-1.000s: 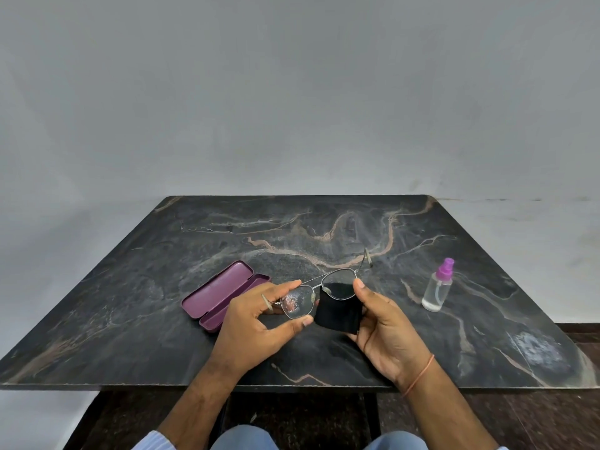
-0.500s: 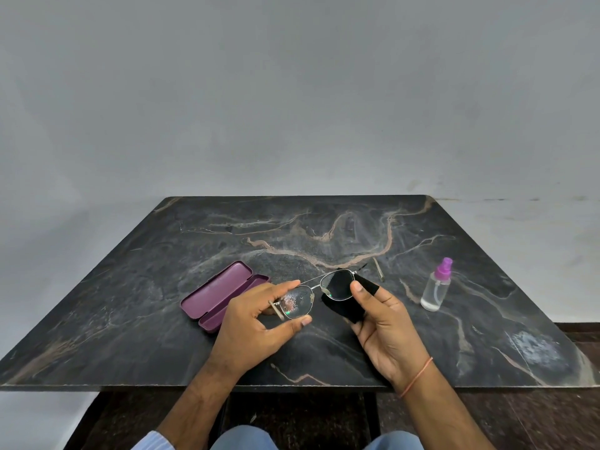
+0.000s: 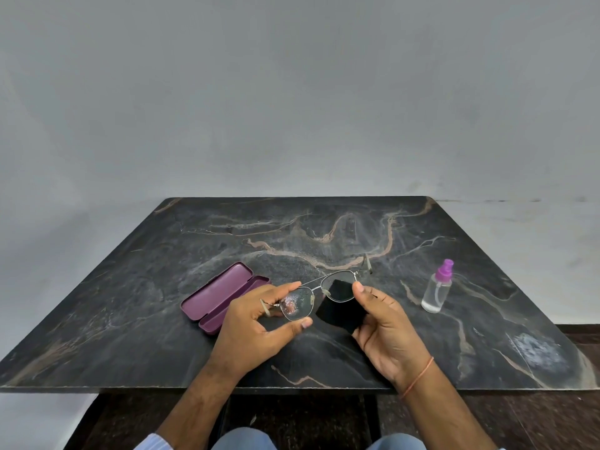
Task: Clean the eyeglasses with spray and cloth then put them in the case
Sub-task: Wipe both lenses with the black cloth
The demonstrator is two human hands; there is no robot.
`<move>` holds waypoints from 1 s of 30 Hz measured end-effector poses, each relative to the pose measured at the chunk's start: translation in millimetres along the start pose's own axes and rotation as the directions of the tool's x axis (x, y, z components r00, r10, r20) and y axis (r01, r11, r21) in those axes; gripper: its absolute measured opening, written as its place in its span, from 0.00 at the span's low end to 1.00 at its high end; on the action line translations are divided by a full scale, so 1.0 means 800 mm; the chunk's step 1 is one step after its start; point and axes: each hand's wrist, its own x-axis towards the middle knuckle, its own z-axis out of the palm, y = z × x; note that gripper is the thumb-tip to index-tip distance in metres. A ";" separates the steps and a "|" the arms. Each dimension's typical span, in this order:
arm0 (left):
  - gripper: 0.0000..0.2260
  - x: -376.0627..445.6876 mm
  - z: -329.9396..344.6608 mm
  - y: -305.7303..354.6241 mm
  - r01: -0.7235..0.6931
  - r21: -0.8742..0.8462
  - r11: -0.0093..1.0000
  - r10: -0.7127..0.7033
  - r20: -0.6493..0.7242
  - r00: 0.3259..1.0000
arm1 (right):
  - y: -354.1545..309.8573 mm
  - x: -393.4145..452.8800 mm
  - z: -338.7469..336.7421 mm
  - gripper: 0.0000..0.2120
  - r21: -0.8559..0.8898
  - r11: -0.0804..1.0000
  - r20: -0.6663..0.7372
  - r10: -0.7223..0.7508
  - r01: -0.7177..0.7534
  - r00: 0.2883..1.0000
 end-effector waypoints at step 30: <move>0.27 -0.001 -0.003 -0.001 -0.016 0.043 0.999 0.016 0.017 1.000 | 0.002 -0.002 -0.009 0.21 -0.011 0.998 0.124 0.063 -0.062 0.990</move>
